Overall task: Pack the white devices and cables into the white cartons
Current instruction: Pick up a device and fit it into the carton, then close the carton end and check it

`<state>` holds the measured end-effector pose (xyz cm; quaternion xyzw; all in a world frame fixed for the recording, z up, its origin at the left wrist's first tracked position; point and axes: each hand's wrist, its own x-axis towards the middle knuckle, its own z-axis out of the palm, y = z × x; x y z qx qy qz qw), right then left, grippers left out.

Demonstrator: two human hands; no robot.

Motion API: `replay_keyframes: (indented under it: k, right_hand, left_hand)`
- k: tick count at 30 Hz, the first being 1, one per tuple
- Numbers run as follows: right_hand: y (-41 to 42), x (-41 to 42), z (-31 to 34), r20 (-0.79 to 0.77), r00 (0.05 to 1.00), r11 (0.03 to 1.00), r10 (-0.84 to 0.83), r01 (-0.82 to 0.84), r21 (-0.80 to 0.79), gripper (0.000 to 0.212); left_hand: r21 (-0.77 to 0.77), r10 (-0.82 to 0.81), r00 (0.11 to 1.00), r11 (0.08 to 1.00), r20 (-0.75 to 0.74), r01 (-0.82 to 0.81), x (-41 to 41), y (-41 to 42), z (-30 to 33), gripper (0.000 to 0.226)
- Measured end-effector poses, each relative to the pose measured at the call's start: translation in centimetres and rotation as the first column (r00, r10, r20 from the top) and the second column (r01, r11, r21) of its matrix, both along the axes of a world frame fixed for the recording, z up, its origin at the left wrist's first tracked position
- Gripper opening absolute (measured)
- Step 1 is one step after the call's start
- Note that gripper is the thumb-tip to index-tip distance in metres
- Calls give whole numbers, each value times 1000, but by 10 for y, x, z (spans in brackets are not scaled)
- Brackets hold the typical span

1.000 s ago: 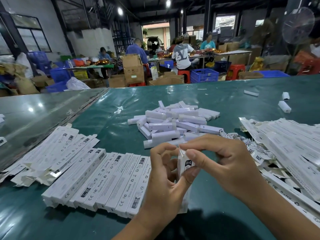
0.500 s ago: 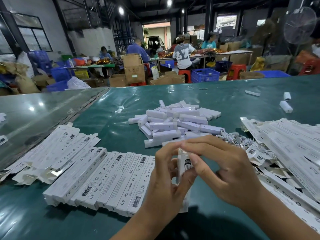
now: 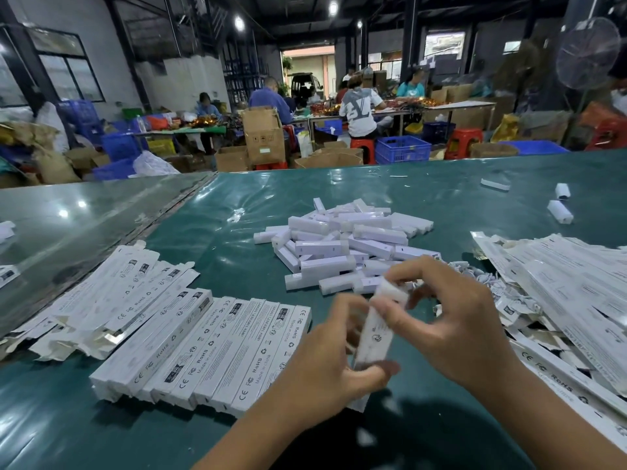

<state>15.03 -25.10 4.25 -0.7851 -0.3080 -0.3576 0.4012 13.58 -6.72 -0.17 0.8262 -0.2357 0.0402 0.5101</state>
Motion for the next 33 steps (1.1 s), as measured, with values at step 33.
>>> replay_keyframes:
  k: [33]
  right_hand:
    - [12,25,-33,-655,745,938,126,125,323,12]
  left_hand:
    - [527,159,760,631,631,-570,5,31,35,31]
